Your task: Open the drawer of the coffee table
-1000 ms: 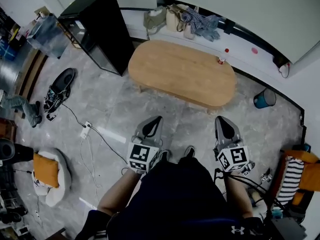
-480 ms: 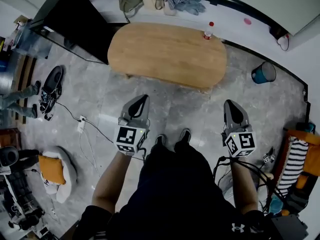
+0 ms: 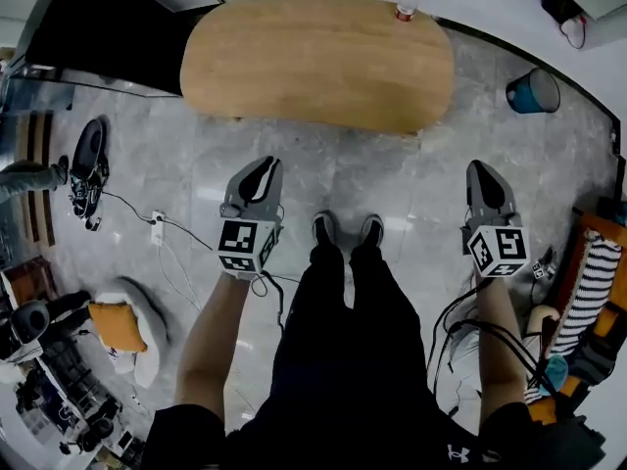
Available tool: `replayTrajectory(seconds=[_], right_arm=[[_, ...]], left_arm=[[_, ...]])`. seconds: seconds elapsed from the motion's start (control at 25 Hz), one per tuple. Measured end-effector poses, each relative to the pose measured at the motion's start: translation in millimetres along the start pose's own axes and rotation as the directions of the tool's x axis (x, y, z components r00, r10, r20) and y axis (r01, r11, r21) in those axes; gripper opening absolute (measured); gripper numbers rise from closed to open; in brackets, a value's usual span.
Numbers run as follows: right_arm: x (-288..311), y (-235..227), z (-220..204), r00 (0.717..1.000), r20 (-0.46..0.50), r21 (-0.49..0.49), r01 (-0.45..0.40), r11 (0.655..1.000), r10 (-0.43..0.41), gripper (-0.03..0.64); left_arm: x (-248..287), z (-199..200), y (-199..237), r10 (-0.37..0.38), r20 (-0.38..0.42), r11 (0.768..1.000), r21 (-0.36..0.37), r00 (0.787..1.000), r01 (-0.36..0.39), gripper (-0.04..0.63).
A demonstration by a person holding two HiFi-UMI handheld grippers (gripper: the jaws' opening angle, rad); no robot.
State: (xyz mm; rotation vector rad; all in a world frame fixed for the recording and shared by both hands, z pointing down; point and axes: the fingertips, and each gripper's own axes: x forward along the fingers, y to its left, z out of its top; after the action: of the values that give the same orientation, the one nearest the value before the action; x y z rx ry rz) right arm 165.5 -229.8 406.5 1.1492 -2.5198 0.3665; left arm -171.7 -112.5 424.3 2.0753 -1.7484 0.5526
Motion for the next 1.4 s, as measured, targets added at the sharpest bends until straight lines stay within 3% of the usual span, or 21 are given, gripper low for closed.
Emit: replayTrajectory(seconds=[0.36,0.68,1.12,1.4], right_arm=[[46,-43,-105,0.995,-0.055,0.064,0.083,0.994,-0.08,0.003],[75,-59,-197,0.993,-0.099,0.109,0.07,0.992,-0.059,0.005],[134,-56,-283,0.997,-0.065,0.156,0.058,0.986,-0.048,0.054],[164,-55,-335,0.998,-0.059,0.114,0.012,0.993,-0.006,0.117]], left_arm=[[89,-114,29,-0.039,-0.136,0.999,0.025,0.99,0.043,0.063],[140,-198,28,-0.043,-0.209,0.998,-0.046,0.977,0.034,0.122],[209,-279,56,-0.028,-0.198,0.999,-0.031,0.98,0.023,0.161],[254,-319,73,0.001,-0.159,1.0,-0.02,0.987,-0.004,0.205]])
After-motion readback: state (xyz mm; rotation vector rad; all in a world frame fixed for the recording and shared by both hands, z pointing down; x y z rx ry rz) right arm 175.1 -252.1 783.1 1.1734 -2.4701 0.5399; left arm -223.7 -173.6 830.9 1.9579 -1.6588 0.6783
